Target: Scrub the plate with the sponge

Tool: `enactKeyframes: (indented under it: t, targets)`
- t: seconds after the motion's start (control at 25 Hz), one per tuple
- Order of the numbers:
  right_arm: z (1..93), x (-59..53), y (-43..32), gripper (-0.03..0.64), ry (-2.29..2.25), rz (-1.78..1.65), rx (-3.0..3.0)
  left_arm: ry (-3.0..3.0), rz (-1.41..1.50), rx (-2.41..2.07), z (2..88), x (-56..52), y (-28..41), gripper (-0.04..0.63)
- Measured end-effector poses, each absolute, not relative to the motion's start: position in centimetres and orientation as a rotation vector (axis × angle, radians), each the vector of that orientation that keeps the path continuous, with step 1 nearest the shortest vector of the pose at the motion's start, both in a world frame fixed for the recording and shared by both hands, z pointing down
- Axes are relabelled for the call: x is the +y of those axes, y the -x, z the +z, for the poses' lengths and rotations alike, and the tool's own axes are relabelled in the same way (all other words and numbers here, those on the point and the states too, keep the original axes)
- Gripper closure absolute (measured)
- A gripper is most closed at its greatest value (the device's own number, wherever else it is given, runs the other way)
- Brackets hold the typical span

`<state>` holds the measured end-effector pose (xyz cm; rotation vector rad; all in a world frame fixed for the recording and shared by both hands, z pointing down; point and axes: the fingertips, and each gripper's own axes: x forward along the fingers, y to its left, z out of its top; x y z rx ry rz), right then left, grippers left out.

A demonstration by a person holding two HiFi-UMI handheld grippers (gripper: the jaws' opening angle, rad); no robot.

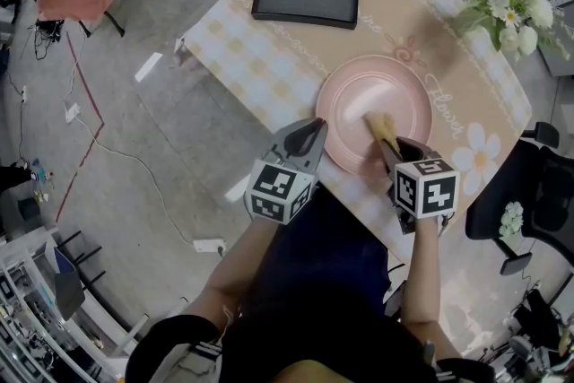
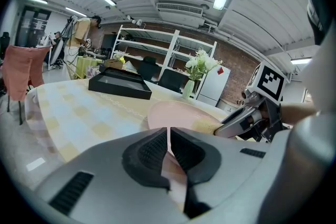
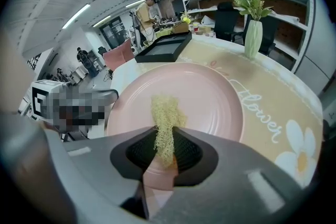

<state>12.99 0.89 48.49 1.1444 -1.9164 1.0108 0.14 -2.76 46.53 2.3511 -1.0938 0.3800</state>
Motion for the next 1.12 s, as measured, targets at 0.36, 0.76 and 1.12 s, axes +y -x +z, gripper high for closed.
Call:
enactKeyframes:
  t: [0.36,0.76,1.12]
  targets:
    - [48.4,0.3,-14.3,0.54,-1.193,1.013,-1.892,-2.351,0.378,-1.089,46.5,-3.0,-0.1,0.571]
    - [48.5,-0.5,-15.9,0.539,-1.235,0.982,-1.86,-2.35,0.385,-1.084,46.6,-3.1,-0.2,0.571]
    - [48.5,-1.2,-17.1,0.54,-1.277,0.969,-1.83,-2.352,0.383,-1.086,46.6,-3.3,-0.3,0.571]
